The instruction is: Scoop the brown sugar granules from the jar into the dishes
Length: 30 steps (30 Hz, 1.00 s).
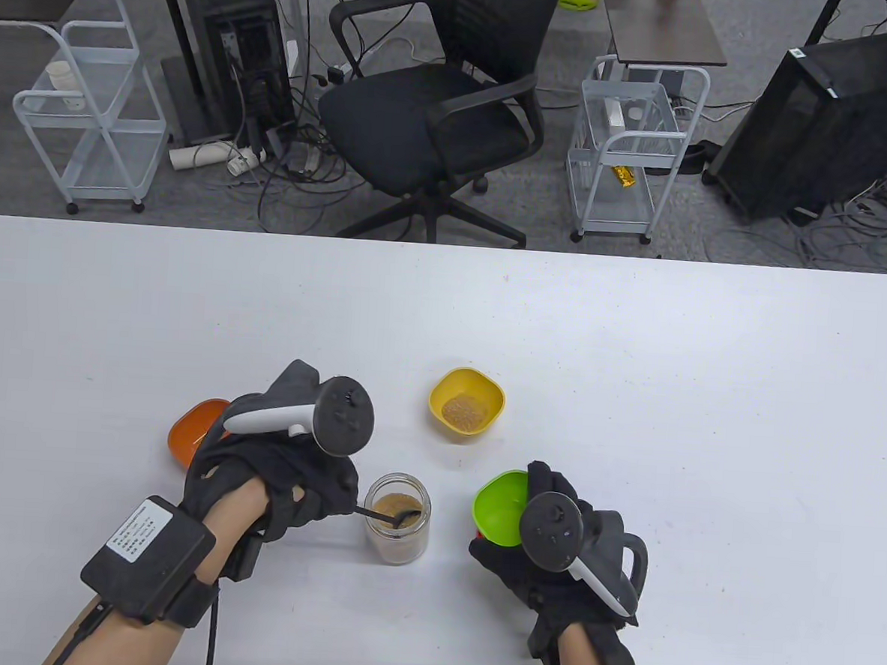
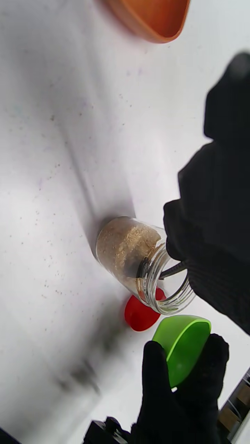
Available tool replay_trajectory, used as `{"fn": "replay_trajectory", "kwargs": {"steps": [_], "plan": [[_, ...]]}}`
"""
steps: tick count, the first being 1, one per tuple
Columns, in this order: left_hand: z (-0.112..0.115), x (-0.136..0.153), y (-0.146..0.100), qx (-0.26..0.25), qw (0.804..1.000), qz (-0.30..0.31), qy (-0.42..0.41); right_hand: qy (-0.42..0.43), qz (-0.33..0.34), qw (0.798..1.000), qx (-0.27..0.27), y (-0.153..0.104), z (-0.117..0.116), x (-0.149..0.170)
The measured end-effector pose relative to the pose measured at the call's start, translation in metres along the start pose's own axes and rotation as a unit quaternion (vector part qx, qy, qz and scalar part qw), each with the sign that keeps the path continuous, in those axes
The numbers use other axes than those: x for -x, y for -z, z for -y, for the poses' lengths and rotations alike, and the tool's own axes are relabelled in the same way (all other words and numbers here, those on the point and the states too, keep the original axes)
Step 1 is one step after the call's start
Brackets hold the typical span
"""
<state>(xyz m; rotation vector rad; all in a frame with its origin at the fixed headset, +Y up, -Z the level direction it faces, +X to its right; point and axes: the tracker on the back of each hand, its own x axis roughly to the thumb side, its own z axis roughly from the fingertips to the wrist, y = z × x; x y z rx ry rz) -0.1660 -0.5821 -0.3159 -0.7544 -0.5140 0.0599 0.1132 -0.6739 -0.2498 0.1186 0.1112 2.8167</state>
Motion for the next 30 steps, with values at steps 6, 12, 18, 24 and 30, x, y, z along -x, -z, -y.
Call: {"fn": "replay_trajectory", "kwargs": {"steps": [6, 12, 18, 24, 30], "plan": [[0.002, 0.027, -0.005, 0.001, 0.997, 0.012, -0.077, 0.000, 0.000, 1.000, -0.001, 0.000, 0.000, 0.000], [0.004, 0.042, -0.013, -0.010, 0.994, 0.015, -0.107, -0.001, 0.000, 1.000, -0.004, 0.000, 0.001, 0.000], [0.005, 0.049, -0.019, -0.019, 0.992, 0.019, -0.120, -0.003, -0.002, 1.000, -0.005, 0.001, 0.000, 0.000], [0.006, 0.054, -0.024, -0.028, 0.990, 0.028, -0.134, -0.004, -0.001, 1.000, -0.010, 0.002, -0.001, -0.001], [0.011, 0.062, -0.025, -0.035, 0.987, 0.033, -0.153, -0.006, 0.001, 1.000, -0.015, 0.002, -0.002, -0.001]]}}
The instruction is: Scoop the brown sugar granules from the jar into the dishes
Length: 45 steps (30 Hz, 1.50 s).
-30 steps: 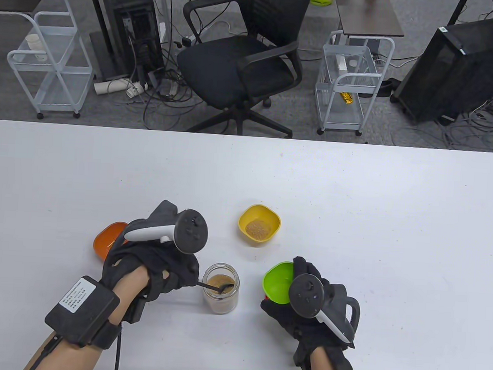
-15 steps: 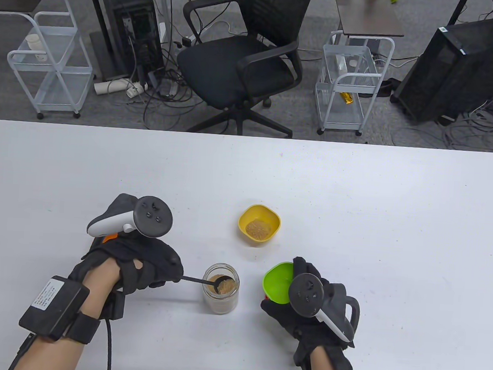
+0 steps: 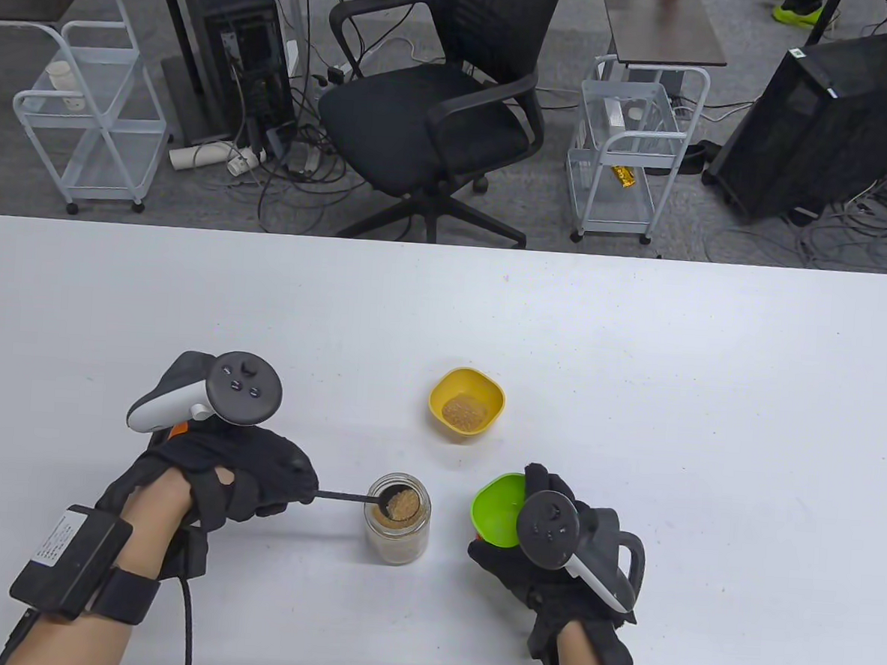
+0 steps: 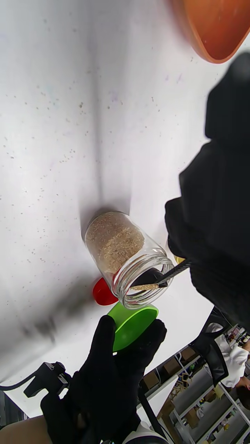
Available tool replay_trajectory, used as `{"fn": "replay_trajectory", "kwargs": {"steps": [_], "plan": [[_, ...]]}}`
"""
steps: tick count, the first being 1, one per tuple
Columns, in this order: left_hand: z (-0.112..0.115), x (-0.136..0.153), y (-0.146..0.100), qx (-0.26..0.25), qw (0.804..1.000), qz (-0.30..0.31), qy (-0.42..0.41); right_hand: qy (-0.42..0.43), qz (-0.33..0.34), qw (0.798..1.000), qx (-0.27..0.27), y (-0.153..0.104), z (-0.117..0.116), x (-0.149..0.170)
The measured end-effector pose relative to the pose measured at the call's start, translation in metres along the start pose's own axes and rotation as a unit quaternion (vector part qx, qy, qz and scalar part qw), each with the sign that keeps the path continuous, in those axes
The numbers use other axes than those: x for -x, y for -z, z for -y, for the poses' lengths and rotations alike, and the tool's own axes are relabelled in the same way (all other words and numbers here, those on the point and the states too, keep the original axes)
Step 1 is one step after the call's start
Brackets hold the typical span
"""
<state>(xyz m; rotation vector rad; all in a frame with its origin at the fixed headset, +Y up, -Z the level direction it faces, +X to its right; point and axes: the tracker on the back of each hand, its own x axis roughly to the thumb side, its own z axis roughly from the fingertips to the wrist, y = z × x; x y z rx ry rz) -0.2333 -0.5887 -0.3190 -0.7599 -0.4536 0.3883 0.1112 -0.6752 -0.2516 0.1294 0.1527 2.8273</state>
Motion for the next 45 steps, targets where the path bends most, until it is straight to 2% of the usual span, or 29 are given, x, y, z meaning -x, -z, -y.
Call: {"fn": "replay_trajectory", "kwargs": {"steps": [13, 27, 32, 37, 45], "plan": [[0.003, 0.012, -0.009, -0.013, 1.000, 0.007, -0.023, -0.006, 0.003, 1.000, -0.004, 0.000, -0.002, -0.002], [0.002, 0.010, -0.013, -0.022, 0.998, 0.034, -0.046, -0.008, 0.011, 1.000, -0.006, 0.000, -0.003, -0.003], [0.005, -0.007, -0.011, -0.027, 0.997, 0.057, -0.039, -0.006, 0.014, 1.000, -0.007, 0.000, -0.004, -0.004], [0.014, -0.030, 0.001, -0.030, 0.997, 0.065, -0.023, -0.006, 0.016, 1.000, -0.005, 0.000, -0.004, -0.004], [0.032, -0.063, 0.020, -0.090, 0.993, 0.075, 0.025, 0.018, 0.022, 1.000, -0.005, 0.001, -0.005, -0.002]]}}
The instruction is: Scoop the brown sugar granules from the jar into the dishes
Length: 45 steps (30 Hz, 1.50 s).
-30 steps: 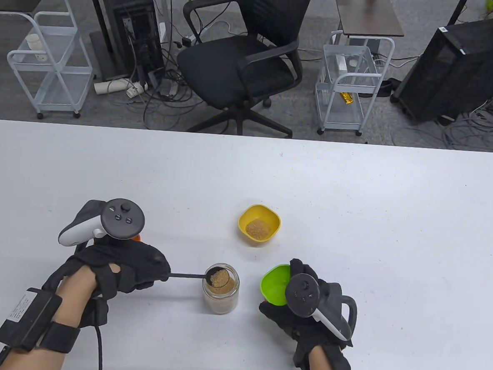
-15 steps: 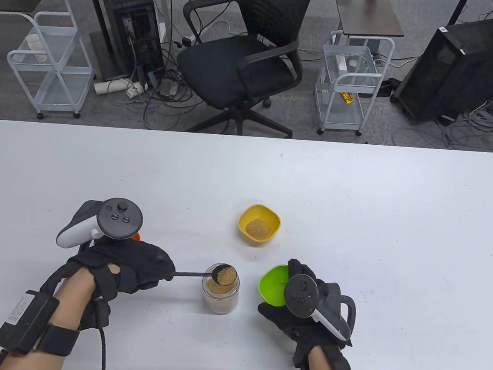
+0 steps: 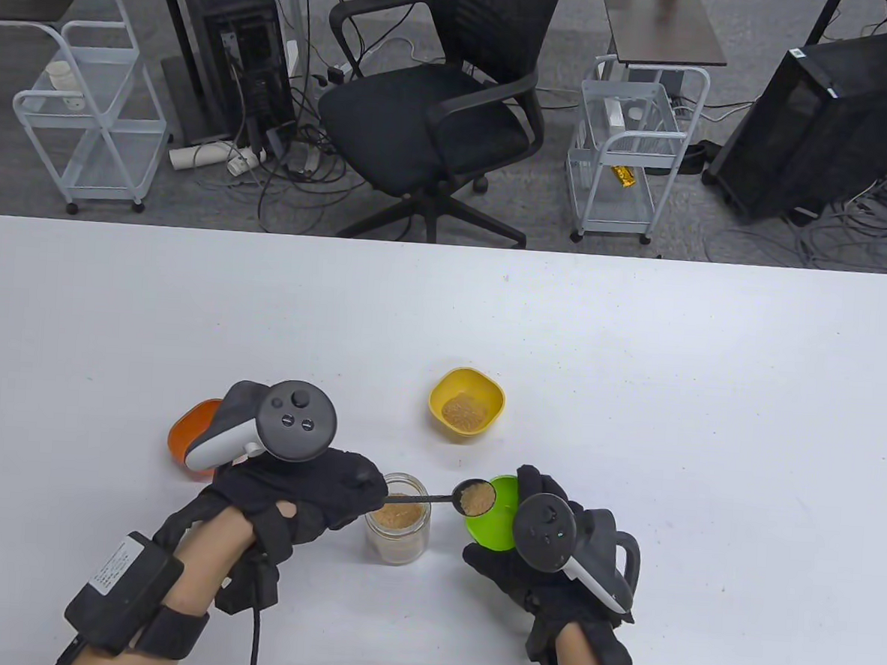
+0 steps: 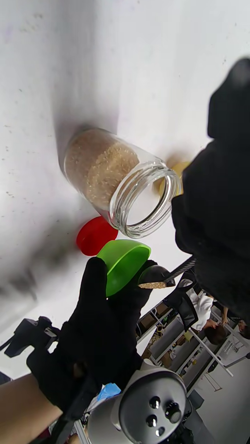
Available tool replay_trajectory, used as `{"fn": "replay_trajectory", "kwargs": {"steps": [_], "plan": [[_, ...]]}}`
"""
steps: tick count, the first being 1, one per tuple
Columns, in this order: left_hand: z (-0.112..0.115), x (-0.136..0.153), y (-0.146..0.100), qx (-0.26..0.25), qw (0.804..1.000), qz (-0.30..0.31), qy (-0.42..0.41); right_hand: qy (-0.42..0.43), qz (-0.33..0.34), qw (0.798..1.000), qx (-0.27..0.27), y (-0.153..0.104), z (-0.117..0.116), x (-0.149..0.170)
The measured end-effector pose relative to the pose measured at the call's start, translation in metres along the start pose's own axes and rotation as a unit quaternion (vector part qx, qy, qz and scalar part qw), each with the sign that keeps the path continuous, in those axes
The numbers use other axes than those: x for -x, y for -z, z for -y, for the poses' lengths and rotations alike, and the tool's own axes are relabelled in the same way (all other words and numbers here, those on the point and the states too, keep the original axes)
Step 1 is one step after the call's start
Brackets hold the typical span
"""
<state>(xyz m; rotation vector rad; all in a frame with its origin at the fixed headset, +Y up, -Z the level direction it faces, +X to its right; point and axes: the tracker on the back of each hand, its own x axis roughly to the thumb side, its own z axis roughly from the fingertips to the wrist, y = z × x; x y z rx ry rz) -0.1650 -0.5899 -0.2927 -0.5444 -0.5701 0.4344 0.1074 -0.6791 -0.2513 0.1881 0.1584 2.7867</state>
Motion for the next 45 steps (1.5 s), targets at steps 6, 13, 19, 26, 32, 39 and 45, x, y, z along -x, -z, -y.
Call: {"fn": "replay_trajectory", "kwargs": {"steps": [6, 13, 19, 26, 32, 39, 45], "plan": [[0.022, -0.019, 0.002, -0.067, 0.989, 0.006, 0.130, 0.020, 0.002, 1.000, 0.001, 0.001, 0.000, 0.002], [0.037, -0.025, -0.002, -0.130, 0.974, 0.034, 0.180, 0.032, 0.002, 0.999, 0.008, 0.001, 0.000, 0.004], [0.050, -0.027, -0.009, -0.174, 0.954, 0.041, 0.242, 0.040, 0.001, 0.999, 0.009, 0.002, 0.000, 0.006], [0.064, -0.029, -0.016, -0.216, 0.924, 0.049, 0.313, 0.046, 0.002, 0.999, 0.009, 0.002, 0.000, 0.006], [0.061, -0.023, -0.021, -0.242, 0.923, 0.053, 0.295, 0.049, 0.001, 0.999, 0.009, 0.002, 0.000, 0.007], [0.047, 0.005, -0.033, -0.269, 0.943, 0.053, 0.187, 0.048, -0.001, 0.999, 0.005, 0.002, -0.001, 0.007], [0.039, 0.044, -0.053, -0.299, 0.947, 0.031, 0.111, 0.045, -0.005, 0.999, 0.004, 0.003, 0.000, 0.008]]}}
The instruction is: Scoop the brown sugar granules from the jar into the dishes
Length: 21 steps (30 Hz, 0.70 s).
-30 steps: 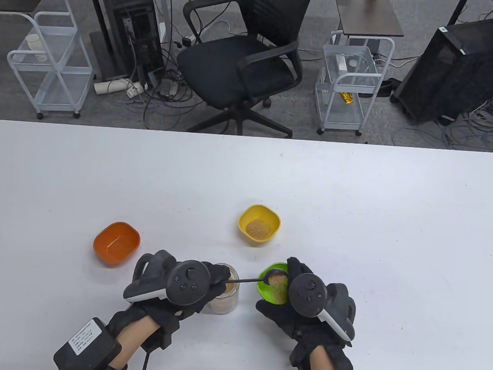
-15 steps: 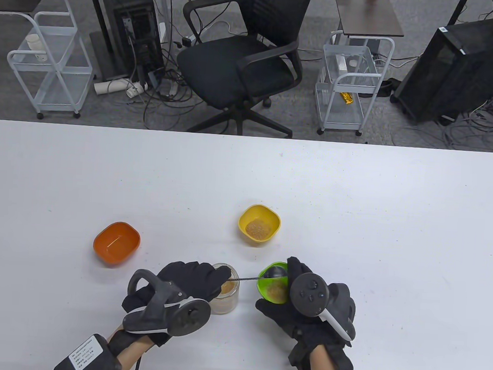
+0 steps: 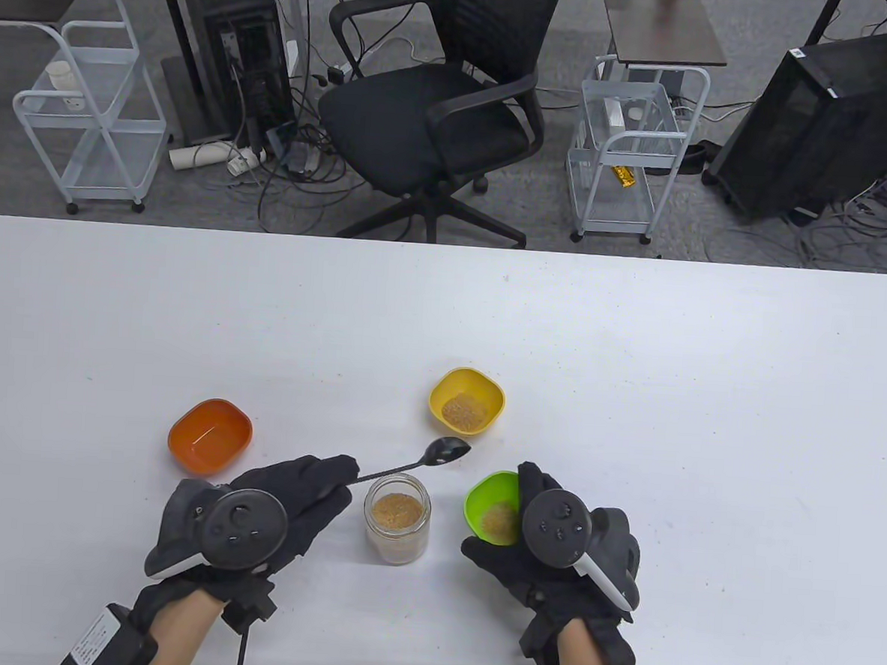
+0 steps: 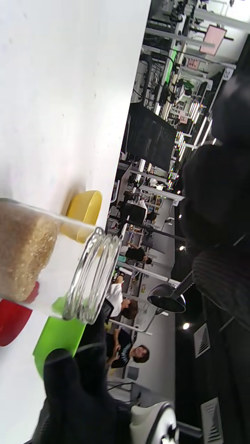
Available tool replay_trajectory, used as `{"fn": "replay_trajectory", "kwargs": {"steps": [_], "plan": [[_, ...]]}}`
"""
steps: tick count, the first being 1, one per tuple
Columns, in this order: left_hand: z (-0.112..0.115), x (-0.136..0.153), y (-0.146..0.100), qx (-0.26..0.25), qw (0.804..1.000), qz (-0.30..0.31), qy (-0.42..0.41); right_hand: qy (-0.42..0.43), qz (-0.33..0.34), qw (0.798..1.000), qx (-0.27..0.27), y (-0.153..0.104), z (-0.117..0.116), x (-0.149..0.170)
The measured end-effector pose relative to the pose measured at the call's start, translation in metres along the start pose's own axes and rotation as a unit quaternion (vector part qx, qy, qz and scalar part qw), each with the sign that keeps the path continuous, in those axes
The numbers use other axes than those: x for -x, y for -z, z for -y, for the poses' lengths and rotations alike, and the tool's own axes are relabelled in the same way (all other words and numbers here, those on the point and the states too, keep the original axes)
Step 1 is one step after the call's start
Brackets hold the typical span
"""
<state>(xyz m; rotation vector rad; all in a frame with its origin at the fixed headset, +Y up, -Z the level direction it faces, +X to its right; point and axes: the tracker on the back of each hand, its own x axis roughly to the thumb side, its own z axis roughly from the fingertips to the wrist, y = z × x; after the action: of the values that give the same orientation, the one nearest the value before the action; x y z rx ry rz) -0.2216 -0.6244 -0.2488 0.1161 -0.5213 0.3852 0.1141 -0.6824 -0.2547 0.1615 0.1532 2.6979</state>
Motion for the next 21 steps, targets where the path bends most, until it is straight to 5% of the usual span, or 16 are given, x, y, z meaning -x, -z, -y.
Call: {"fn": "replay_trajectory", "kwargs": {"steps": [9, 21], "plan": [[0.007, 0.035, -0.025, -0.038, 0.996, -0.021, -0.076, -0.006, -0.007, 1.000, 0.001, 0.000, 0.000, 0.001], [0.015, 0.030, -0.035, -0.059, 0.995, -0.024, -0.080, -0.020, -0.012, 1.000, 0.002, -0.002, -0.004, 0.003]]}}
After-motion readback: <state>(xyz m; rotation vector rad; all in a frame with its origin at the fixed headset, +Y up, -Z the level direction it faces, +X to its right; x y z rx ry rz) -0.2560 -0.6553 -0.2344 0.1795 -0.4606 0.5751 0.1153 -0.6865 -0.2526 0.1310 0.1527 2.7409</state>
